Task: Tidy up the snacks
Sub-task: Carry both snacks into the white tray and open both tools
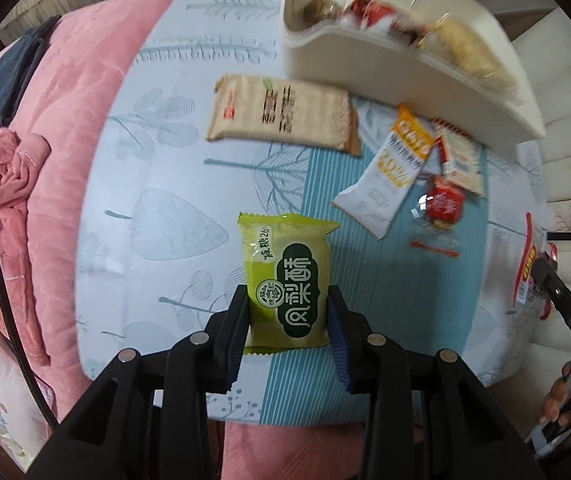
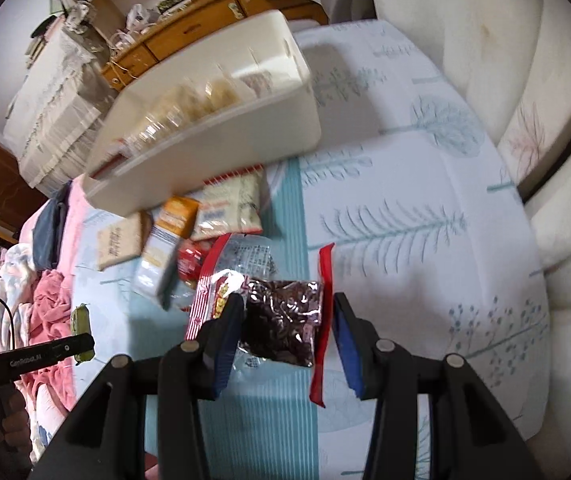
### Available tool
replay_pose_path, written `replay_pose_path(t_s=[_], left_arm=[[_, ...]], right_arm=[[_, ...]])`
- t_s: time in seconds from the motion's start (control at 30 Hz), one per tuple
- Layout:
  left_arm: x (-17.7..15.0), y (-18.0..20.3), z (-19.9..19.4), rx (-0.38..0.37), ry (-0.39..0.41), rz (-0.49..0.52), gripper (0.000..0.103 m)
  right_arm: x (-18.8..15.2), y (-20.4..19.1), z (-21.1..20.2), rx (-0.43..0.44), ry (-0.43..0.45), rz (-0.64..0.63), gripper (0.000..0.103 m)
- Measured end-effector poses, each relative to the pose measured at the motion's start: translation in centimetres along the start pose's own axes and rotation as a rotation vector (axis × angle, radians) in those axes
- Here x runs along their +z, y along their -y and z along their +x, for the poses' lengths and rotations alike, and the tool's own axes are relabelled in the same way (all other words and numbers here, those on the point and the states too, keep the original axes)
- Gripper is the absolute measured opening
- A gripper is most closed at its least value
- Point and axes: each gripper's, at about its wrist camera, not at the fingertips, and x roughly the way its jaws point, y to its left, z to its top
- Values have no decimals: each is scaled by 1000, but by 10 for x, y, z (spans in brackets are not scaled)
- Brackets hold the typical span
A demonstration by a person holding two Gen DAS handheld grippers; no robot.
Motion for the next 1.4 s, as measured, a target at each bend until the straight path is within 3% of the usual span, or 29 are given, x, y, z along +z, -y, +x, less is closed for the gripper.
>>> replay_pose_path(t_s=[0.33,0.6,0.87,1.07,1.3,1.4], left_arm=[[20,15,-80,-18,42,76,36],[66,37,-111,-29,65,146,36],[124,58,-111,-67,113,220,36],[160,73,-91,-145,157,284,36],[178,87,-67,-199,172,292,36],[179,92,-60,-187,181,296,36]], right_arm=[[44,-29,-42,90,73,-47,45],[83,-53,-49,121,116,-56,45],[122,-65,-20,87,138,-46,45],[138,-65,9,81,129,-42,45],[147,-59,34,69,115,-22,45],[149,-55,38,74,118,-7,45]])
